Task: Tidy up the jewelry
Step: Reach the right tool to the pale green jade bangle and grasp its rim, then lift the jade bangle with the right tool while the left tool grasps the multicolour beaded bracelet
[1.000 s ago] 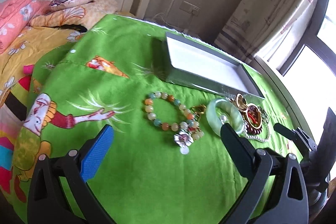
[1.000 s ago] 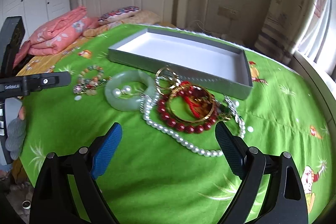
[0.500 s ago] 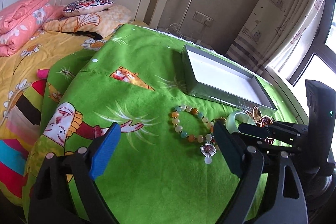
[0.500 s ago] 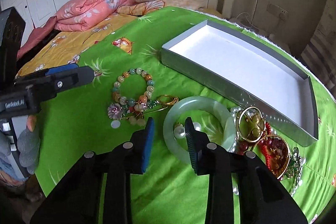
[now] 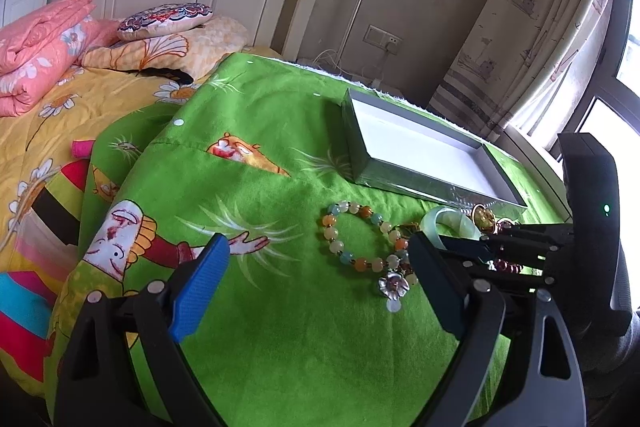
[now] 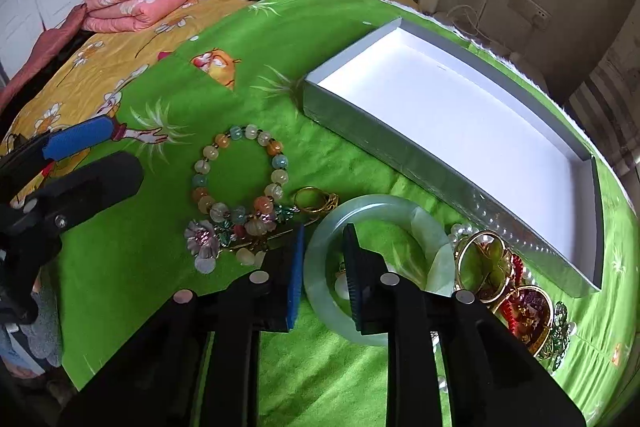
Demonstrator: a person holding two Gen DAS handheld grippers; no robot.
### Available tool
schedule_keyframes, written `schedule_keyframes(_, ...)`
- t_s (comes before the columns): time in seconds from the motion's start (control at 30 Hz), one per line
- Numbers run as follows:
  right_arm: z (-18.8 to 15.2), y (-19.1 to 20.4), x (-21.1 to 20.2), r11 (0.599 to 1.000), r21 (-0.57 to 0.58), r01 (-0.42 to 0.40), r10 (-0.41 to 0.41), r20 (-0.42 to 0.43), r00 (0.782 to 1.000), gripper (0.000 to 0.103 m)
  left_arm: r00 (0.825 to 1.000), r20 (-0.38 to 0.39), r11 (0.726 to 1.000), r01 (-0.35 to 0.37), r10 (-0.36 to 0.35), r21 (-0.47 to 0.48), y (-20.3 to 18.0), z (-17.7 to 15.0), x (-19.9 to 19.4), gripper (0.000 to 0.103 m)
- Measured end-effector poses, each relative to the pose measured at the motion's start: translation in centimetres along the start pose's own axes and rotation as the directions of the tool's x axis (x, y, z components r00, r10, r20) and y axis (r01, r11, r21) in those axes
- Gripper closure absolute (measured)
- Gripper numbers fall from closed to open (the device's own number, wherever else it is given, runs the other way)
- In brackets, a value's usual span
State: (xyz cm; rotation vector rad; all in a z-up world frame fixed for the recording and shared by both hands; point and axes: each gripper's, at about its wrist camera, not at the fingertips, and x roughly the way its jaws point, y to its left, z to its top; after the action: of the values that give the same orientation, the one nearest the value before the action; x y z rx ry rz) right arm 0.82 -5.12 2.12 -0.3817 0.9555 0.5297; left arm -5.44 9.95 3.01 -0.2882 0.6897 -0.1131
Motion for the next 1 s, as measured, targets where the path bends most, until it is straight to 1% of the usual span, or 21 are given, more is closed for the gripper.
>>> schedule_keyframes(0.07,-0.7,0.0,-0.5,1.000,-0.005,-0.002,0.002,0.037,0.999,0.088,1.000,-0.002,1.000,-0.001,0.001,0.000,0.0,0.0,0.1,0.013)
schedule_keyframes(0.13,-1.3,-0.4,-1.3,1.000,0.016,-0.018,0.017,0.081,0.997,0.088,1.000,-0.003,1.000,-0.001,0.001,-0.001,0.0,0.0,0.0,0.013)
schedule_keyframes(0.17,-1.5,-0.7,-1.8,0.999,0.035,-0.033,0.029,0.107,0.994,0.088,1.000,-0.004,1.000,-0.001,0.001,-0.001,0.0,0.0,0.1,0.013)
schedule_keyframes(0.23,-2.1,-1.6,-3.1,0.993,0.078,-0.088,0.073,0.174,0.982,0.088,1.000,-0.008,1.000,-0.004,0.004,0.003,-0.1,0.0,0.2,0.013)
schedule_keyframes(0.27,-2.4,-2.2,-3.7,0.987,0.105,-0.121,0.098,0.203,0.974,0.088,1.000,-0.009,1.000,-0.005,0.005,0.008,-0.2,0.0,0.2,0.013)
schedule_keyframes(0.33,-3.2,-3.3,-4.8,0.969,0.143,-0.202,0.158,0.271,0.949,0.088,1.000,-0.011,1.000,-0.009,0.009,0.020,-0.4,-0.1,0.3,0.013)
schedule_keyframes(0.4,-4.2,-4.4,-5.5,0.948,0.192,-0.256,0.187,0.318,0.930,0.088,1.000,-0.021,0.999,-0.009,0.010,0.040,-0.8,-0.1,0.5,0.013)
schedule_keyframes(0.47,-5.1,-5.4,-6.3,0.926,0.216,-0.308,0.214,0.371,0.904,0.088,0.999,-0.037,0.998,-0.014,0.016,0.063,-1.3,-0.1,0.8,0.013)
schedule_keyframes(0.6,-6.2,-6.8,-8.0,0.901,0.237,-0.364,0.230,0.451,0.863,0.088,0.997,-0.072,0.993,-0.023,0.031,0.112,-2.4,-0.2,1.4,0.014)
schedule_keyframes(0.67,-6.5,-7.3,-8.9,0.895,0.236,-0.380,0.235,0.475,0.848,0.088,0.996,-0.086,0.989,-0.009,0.022,0.148,-3.3,-0.4,1.5,0.015)
schedule_keyframes(0.7,-6.7,-7.4,-9.3,0.895,0.237,-0.379,0.229,0.484,0.844,0.088,0.995,-0.097,0.988,0.007,0.008,0.153,-3.7,-0.5,1.7,0.016)
schedule_keyframes(0.77,-6.8,-7.5,-9.9,0.896,0.238,-0.376,0.220,0.497,0.839,0.088,0.990,-0.137,0.986,0.042,-0.020,0.159,-4.7,-0.7,2.3,0.023)
schedule_keyframes(0.87,-7.5,-7.7,-10.5,0.896,0.246,-0.369,0.205,0.507,0.837,0.088,0.984,-0.177,0.981,0.036,-0.002,0.193,-5.9,-1.1,3.5,0.026)
schedule_keyframes(0.93,-8.0,-7.7,-10.8,0.905,0.245,-0.348,0.185,0.509,0.841,0.088,0.980,-0.199,0.984,0.033,0.002,0.176,-5.9,-1.0,4.2,0.026)
schedule_keyframes(1.0,-8.4,-7.7,-11.0,0.905,0.249,-0.345,0.180,0.510,0.841,0.088,0.975,-0.220,0.988,0.033,0.001,0.152,-5.7,-0.6,5.0,0.026)
